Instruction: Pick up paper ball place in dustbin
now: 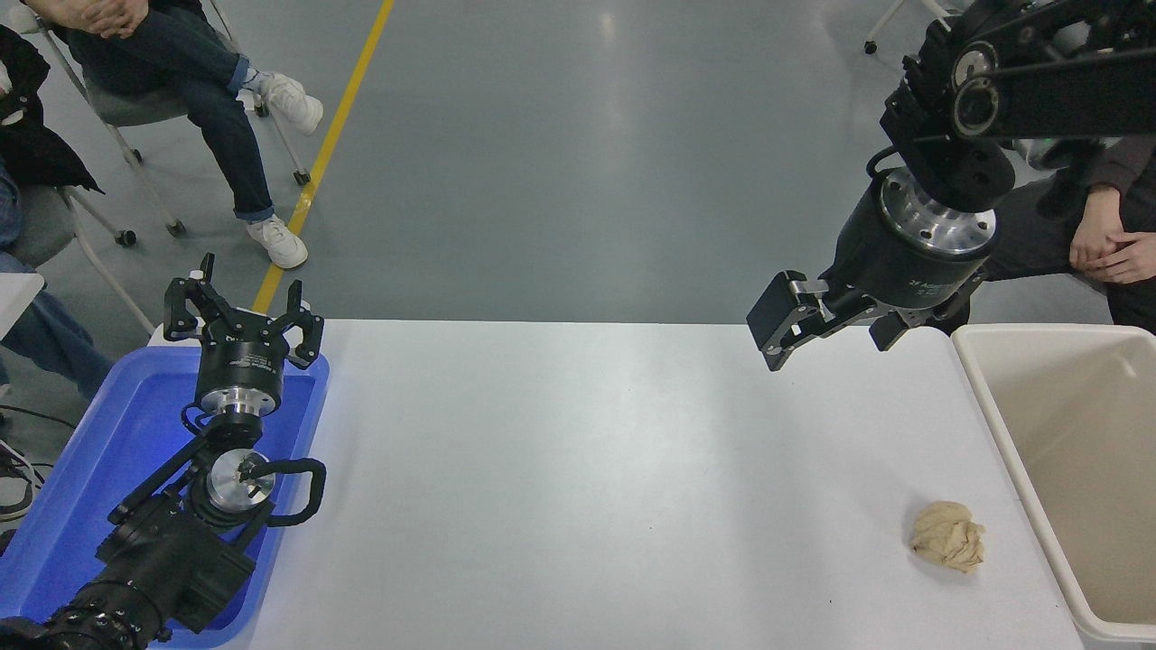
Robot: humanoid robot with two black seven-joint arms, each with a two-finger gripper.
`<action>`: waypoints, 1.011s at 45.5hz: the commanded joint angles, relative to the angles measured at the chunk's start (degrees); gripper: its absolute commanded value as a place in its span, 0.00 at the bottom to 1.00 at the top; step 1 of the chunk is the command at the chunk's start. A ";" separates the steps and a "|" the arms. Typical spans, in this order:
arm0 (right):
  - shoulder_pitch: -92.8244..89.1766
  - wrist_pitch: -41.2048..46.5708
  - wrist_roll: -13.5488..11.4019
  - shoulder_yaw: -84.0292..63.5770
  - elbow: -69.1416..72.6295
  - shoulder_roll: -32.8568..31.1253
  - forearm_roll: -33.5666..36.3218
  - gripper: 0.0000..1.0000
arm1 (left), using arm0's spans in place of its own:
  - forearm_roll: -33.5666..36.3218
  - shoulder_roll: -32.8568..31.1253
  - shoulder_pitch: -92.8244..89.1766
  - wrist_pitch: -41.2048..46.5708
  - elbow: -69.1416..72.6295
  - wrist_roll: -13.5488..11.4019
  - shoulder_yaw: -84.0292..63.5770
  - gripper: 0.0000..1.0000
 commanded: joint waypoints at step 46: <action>-48.98 -8.59 0.59 19.86 -17.03 -28.50 -38.01 1.00 | 0.00 0.00 0.00 0.00 0.02 -0.01 0.00 0.99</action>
